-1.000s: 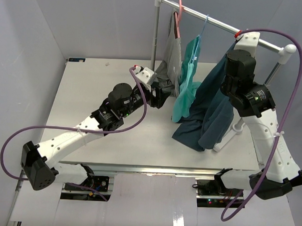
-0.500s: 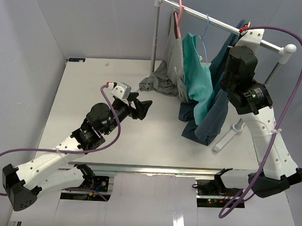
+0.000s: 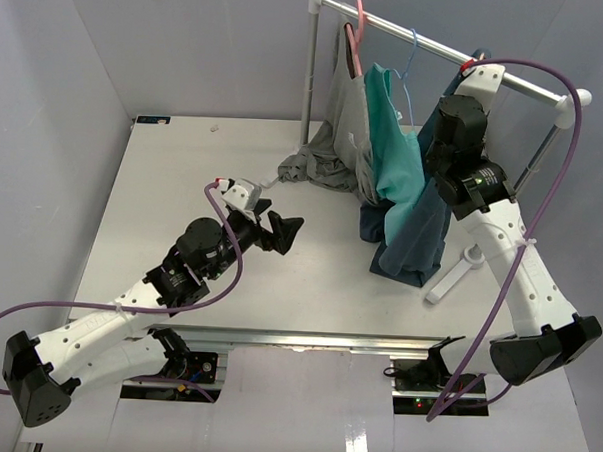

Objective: Place the t-shirt on the hanger
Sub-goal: Place the hanger at the clothesline.

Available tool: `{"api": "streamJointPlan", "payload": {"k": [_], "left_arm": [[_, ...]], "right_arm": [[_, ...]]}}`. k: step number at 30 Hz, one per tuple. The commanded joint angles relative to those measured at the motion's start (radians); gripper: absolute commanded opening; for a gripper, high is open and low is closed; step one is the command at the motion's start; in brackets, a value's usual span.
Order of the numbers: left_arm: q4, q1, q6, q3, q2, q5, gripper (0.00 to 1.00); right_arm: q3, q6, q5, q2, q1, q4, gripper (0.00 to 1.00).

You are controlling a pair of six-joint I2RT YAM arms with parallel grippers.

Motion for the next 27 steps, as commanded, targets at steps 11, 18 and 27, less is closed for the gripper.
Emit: {"api": "streamJointPlan", "payload": {"k": [11, 18, 27], "left_arm": [[0.036, -0.003, -0.005, -0.042, -0.051, 0.007, 0.98], [0.043, -0.004, -0.008, -0.041, -0.050, 0.013, 0.98], [0.052, -0.004, -0.019, -0.026, -0.004, 0.028, 0.98]], "right_arm": [[-0.139, 0.040, -0.022, -0.072, -0.033, 0.208, 0.08], [-0.173, 0.018, -0.019, -0.097, -0.033, 0.260, 0.08], [-0.165, -0.003, -0.023, -0.083, -0.032, 0.305, 0.08]]}}
